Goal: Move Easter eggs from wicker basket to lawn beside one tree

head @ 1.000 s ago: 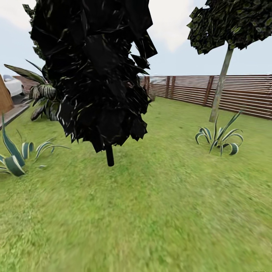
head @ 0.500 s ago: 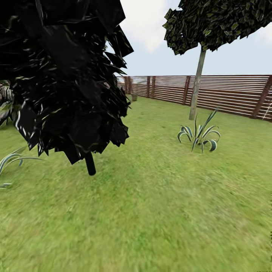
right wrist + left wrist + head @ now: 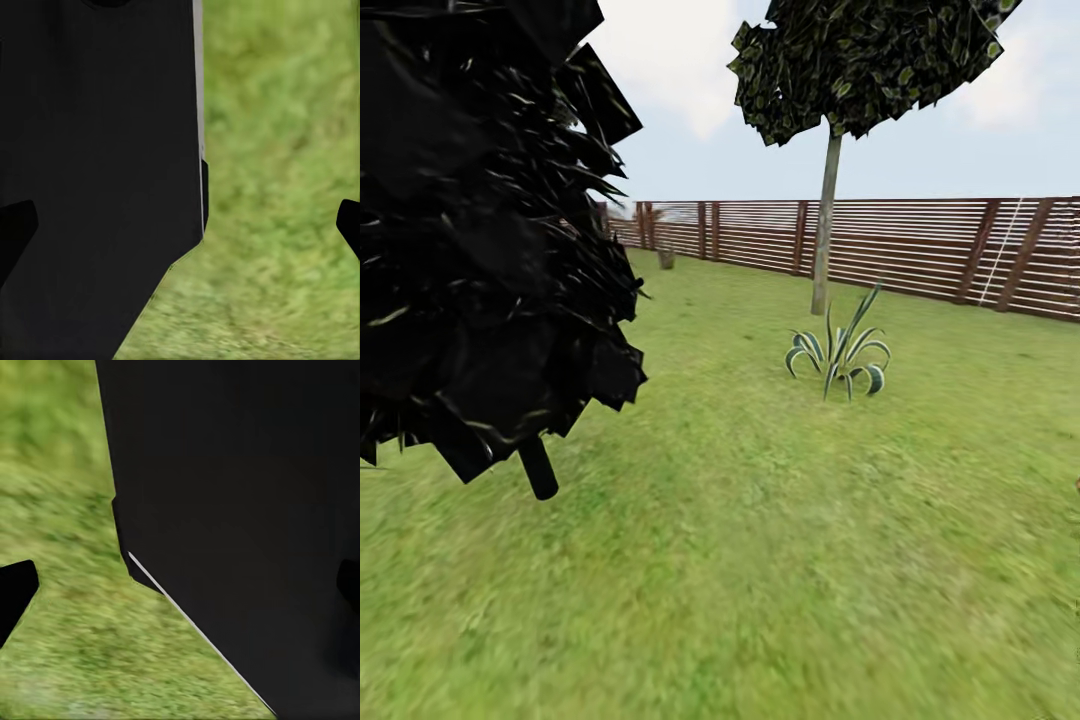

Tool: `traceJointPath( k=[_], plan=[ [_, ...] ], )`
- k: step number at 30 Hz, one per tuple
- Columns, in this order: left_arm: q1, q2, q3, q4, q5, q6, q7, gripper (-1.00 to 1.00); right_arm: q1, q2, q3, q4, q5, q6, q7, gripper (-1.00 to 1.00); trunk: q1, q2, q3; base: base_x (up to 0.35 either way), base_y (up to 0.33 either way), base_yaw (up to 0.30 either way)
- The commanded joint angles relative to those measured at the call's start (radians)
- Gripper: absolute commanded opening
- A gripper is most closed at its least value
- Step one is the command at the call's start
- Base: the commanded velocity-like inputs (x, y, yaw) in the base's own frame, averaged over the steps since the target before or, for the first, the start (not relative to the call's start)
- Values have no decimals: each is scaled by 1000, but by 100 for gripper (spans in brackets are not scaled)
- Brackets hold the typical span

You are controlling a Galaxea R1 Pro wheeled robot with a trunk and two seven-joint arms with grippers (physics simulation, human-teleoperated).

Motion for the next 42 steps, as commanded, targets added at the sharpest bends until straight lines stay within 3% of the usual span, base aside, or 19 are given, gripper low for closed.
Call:
traceJointPath(
  k=[1, 8, 30, 42],
  plan=[
    [1, 0, 0, -3, -6, 0, -2, 100, -1, 0, 1, 2, -7, -6, 0, 100, 1, 0, 0, 339, 0, -299],
    [1, 1, 0, -3, -6, 0, -2, 100, -1, -1, 1, 2, -8, -6, -3, 100, 1, 0, 0, 339, 0, -186],
    [1, 0, 0, -3, -6, 0, -3, 100, -1, -1, 1, 2, -9, -6, -5, 100, 1, 0, 0, 339, 0, -8],
    [1, 0, 0, -3, -6, 0, -3, 100, -1, -1, 1, 2, -9, -6, -5, 100, 1, 0, 0, 339, 0, -152]
  ],
)
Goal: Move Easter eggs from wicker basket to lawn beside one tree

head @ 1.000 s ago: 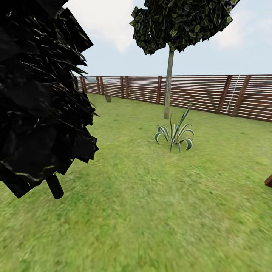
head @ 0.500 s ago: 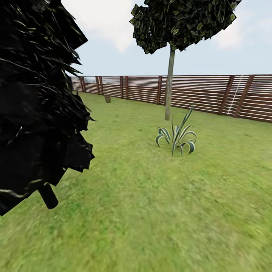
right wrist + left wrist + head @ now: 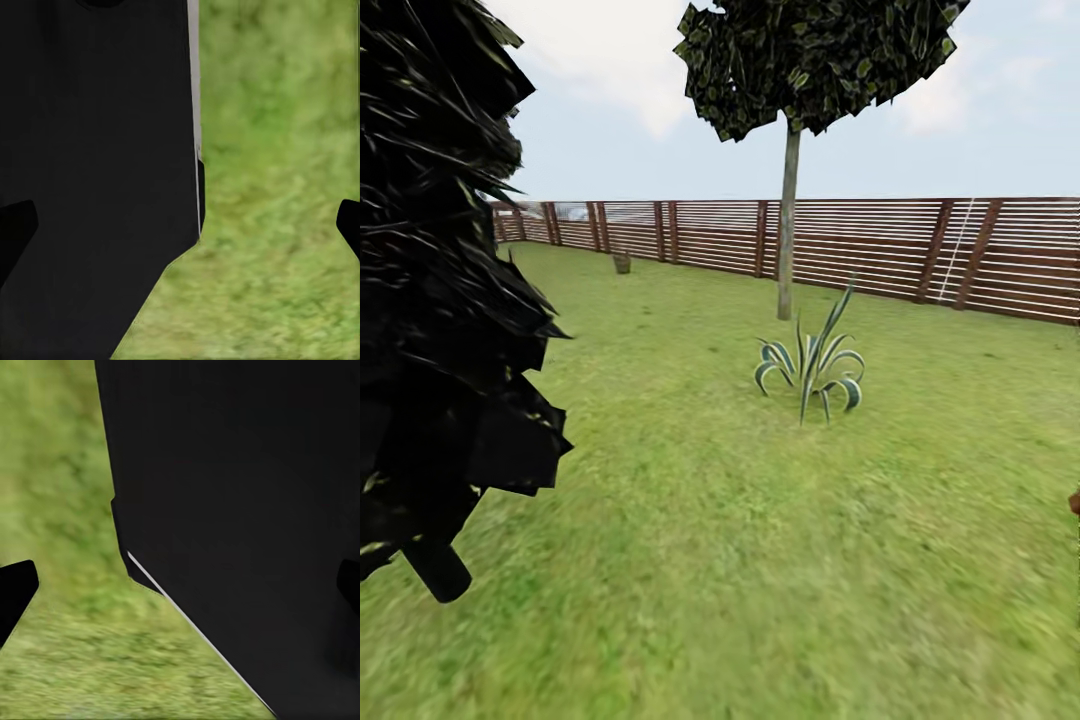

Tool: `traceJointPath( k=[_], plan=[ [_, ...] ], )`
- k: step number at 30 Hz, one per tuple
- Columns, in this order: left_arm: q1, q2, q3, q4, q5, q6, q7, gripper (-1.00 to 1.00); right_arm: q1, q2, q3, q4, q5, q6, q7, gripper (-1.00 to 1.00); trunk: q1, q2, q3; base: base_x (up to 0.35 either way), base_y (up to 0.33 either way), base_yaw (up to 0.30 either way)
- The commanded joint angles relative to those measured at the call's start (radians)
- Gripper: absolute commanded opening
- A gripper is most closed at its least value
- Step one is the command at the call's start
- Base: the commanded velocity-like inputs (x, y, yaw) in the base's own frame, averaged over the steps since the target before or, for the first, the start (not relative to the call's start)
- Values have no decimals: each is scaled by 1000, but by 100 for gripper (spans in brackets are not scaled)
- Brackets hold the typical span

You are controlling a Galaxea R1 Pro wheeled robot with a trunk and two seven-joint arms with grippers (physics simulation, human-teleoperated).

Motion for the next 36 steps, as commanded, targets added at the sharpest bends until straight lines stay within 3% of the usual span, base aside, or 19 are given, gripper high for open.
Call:
traceJointPath(
  k=[1, 36],
  plan=[
    [1, 0, 0, -2, -6, 0, -3, 100, -1, 0, 1, 2, -7, -6, 0, 100, 1, 0, 0, 339, 0, -56],
    [1, 0, 0, -2, -6, 0, -2, 100, -1, -3, 1, 2, -7, -6, -1, 100, 1, 0, 0, 339, 0, -3]
  ],
)
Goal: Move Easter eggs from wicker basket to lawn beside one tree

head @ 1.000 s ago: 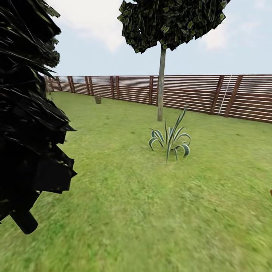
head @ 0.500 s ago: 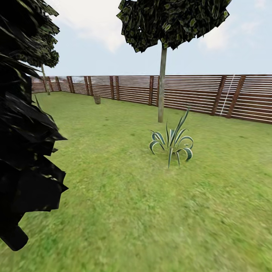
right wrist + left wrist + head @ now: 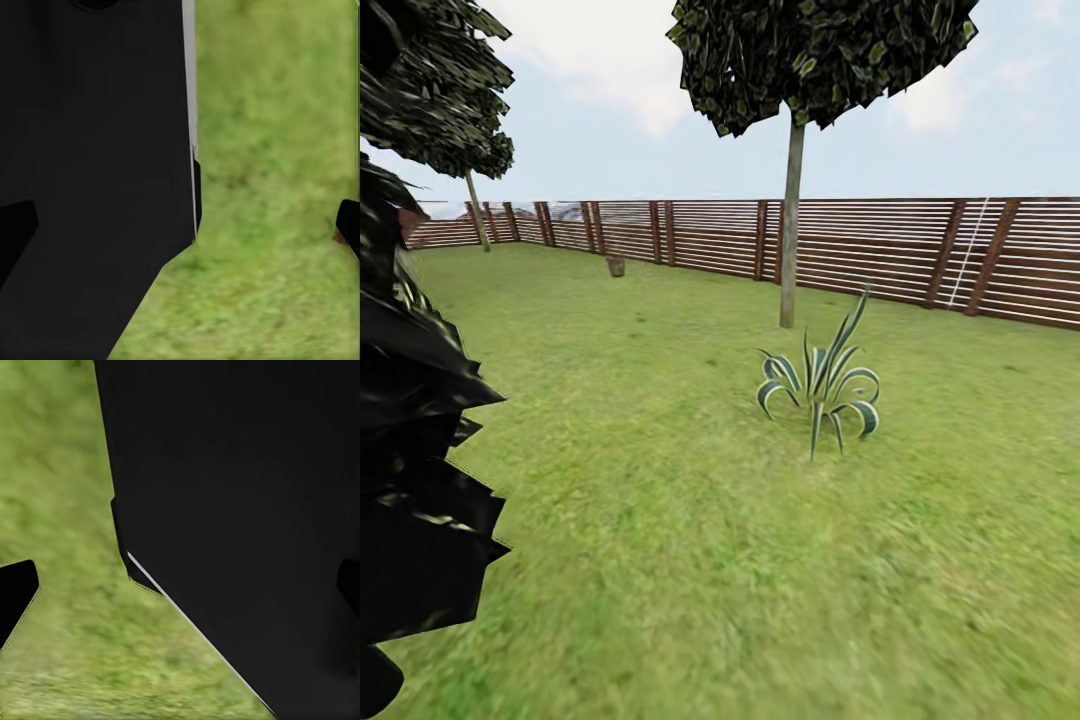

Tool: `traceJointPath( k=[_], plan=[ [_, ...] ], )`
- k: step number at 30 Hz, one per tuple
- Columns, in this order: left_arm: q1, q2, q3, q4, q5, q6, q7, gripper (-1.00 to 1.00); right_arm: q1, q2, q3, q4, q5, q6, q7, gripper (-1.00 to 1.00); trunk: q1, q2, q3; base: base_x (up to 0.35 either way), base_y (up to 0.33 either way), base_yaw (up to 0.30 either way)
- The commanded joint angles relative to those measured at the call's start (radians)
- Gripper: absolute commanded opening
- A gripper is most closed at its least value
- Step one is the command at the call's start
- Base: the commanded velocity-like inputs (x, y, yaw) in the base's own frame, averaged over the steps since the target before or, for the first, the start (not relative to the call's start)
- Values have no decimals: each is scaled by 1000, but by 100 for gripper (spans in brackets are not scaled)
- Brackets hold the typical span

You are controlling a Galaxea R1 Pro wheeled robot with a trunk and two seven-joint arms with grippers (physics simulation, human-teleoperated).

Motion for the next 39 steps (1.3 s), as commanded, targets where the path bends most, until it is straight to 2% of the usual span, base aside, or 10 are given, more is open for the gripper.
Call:
traceJointPath(
  k=[1, 39],
  plan=[
    [1, 0, 0, -2, -6, 0, -3, 100, 0, 0, 1, 2, -7, -6, 0, 100, 1, 0, 0, 339, 0, 0],
    [1, 0, 0, -2, -6, 0, -2, 100, 0, 0, 0, 3, -8, -8, -1, 100, 1, 0, 0, 338, 0, 0]
  ],
)
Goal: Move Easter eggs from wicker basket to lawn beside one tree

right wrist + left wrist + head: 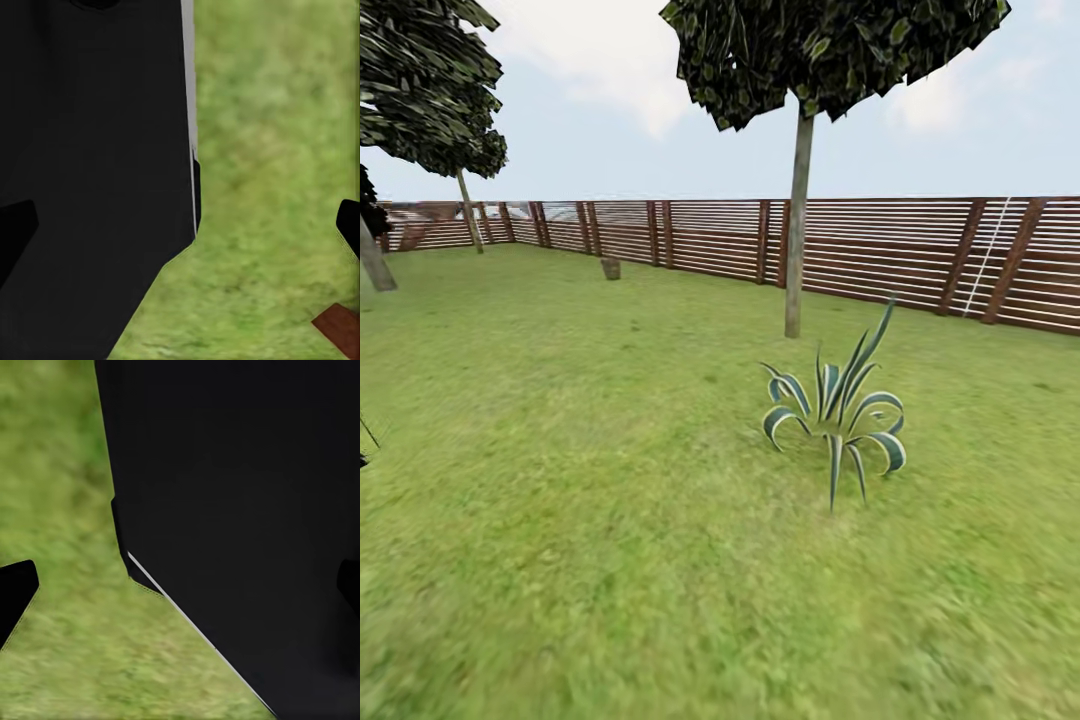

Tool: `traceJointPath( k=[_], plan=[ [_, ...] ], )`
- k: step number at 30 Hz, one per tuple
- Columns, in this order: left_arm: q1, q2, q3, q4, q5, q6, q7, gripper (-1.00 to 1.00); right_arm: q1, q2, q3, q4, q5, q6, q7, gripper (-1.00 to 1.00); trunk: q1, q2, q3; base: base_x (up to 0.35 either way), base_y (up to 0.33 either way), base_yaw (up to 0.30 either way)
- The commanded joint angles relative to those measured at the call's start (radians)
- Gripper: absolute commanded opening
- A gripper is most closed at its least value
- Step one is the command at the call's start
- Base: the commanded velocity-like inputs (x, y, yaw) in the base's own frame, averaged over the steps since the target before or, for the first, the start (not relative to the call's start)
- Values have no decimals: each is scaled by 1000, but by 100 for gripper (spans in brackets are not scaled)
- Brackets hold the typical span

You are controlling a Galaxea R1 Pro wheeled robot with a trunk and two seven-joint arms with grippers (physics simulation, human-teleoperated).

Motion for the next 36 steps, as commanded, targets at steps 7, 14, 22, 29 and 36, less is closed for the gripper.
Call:
traceJointPath(
  k=[7, 14, 22, 29, 36],
  plan=[
    [1, 0, 0, -2, -6, 0, -2, 100, 0, -1, -1, 2, -9, -7, -1, 100, 1, 0, 0, 338, 0, 141],
    [1, 0, 0, -2, -6, 0, -3, 100, 0, -1, -1, 1, -10, -7, -1, 100, 1, 0, 0, 339, 0, 249],
    [1, 0, 0, -2, -6, 0, -4, 100, 0, -2, -1, 2, -9, -7, -1, 100, 1, 0, -3, 339, 0, 249],
    [1, 0, 0, -2, -6, 0, -3, 100, 0, -2, 0, 1, -8, -6, -1, 100, 1, 0, -4, 338, 0, 57],
    [1, 0, 0, -2, -6, 0, -3, 100, 0, -2, 0, 1, -7, -5, -1, 100, 1, 0, -4, 339, 0, 77]
  ],
)
